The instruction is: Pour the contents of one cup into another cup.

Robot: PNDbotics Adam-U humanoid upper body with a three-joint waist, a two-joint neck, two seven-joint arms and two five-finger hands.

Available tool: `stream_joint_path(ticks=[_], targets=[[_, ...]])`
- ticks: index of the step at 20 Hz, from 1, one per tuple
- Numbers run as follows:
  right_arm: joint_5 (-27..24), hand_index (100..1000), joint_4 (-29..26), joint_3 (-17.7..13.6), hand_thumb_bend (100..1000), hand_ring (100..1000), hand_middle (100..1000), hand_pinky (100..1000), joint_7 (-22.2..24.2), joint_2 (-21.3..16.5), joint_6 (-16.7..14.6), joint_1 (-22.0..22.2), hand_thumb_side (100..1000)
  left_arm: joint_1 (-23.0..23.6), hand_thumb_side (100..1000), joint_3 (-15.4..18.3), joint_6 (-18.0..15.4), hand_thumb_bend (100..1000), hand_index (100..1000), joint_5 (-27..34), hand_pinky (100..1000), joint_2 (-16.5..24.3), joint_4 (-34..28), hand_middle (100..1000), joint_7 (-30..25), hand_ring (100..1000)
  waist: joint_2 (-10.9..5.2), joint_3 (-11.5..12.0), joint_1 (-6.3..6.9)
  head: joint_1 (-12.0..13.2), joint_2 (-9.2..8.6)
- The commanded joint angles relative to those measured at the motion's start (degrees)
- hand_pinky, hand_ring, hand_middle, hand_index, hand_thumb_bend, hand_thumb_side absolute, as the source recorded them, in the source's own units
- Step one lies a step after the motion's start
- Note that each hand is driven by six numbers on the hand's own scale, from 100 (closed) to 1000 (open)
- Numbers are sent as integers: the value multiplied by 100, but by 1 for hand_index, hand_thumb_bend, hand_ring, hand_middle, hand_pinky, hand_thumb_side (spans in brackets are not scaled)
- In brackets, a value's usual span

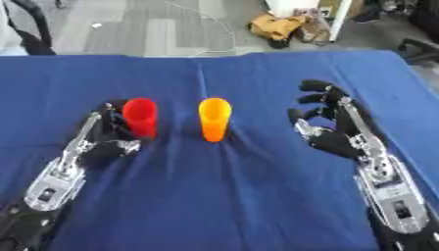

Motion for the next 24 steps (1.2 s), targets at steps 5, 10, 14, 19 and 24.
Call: stream_joint_path(ticks=[5, 10, 14, 19, 24], targets=[[-43, 862, -54, -18, 280, 757, 792, 582, 13, -71, -17, -70, 226, -100, 212, -60, -94, 860, 860, 269, 507, -24, -97, 636, -200, 555, -71, -16, -8, 2, -29], [-46, 862, -54, -14, 279, 757, 792, 582, 23, -66, -22, -82, 226, -159, 198, -91, -140, 871, 868, -66, 550, 35, -209, 673, -89, 590, -67, 0, -18, 7, -40], [-50, 862, -48, -13, 280, 757, 792, 582, 28, -69, -24, -84, 227, -201, 191, -123, -85, 874, 879, -458, 581, 89, -241, 698, 62, 618, -60, 5, -27, 11, -47], [-56, 862, -45, -5, 281, 757, 792, 582, 44, -62, -30, -101, 227, -283, 198, -112, 31, 881, 882, -919, 586, 38, -98, 706, 411, 628, -45, -12, -36, 22, -67], [-59, 863, -44, -3, 281, 758, 792, 582, 54, -58, -36, -115, 228, -344, 199, -40, -29, 874, 882, -1154, 576, -67, 138, 702, 619, 624, -20, -48, -48, 32, -94]])
